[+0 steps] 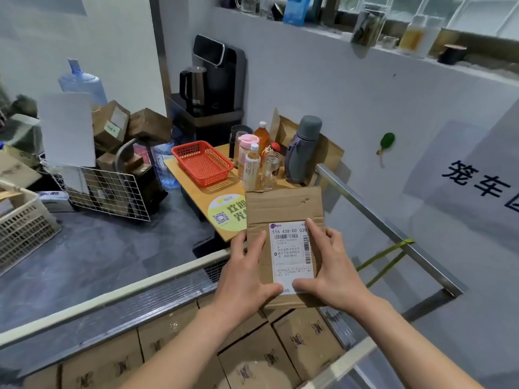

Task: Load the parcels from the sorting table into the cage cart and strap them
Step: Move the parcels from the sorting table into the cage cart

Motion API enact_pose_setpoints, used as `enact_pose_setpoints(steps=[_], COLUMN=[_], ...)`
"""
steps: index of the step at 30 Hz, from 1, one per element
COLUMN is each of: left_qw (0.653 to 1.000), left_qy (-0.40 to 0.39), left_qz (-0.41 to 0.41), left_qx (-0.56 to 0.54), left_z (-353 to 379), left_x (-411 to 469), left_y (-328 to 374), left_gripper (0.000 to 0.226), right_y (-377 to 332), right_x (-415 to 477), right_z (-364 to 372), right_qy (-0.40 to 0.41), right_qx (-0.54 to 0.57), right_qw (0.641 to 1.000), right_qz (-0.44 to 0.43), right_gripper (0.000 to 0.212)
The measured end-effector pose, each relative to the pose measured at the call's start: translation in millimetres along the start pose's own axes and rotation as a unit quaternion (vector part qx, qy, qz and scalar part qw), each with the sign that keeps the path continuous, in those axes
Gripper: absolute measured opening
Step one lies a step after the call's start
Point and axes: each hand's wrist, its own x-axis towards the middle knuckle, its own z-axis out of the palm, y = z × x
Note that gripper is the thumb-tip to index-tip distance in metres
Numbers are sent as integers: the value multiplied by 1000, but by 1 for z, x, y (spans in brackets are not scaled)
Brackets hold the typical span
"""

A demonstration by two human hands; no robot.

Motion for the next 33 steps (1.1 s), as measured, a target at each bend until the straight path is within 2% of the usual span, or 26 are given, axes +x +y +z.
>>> enact_pose_setpoints(steps=[10, 18, 20, 28, 33], left_qw=[986, 954, 944, 930, 928], left_qy=[-93, -169, -186, -205, -225], left_qz=[-141, -249, -272, -301, -296], left_qx=[-13, -14, -17, -49, -36], left_z=[102, 228, 258, 349, 398], left_x=[26, 44, 56, 134, 181], left_y=[-65, -121, -135, -188, -223], left_gripper=[115, 127, 124, 107, 98], right_y=[96, 219, 250, 347, 398], right_x=[47, 68, 78, 151, 195], right_z=[78, 157, 176, 237, 269], right_qy=[-126, -262, -283, -244, -243], right_qx=[-13, -44, -38, -38, -51], right_qw=[991, 956, 948, 957, 952], right_qz=[53, 122, 139, 154, 178], right_gripper=[122, 122, 123, 103, 102])
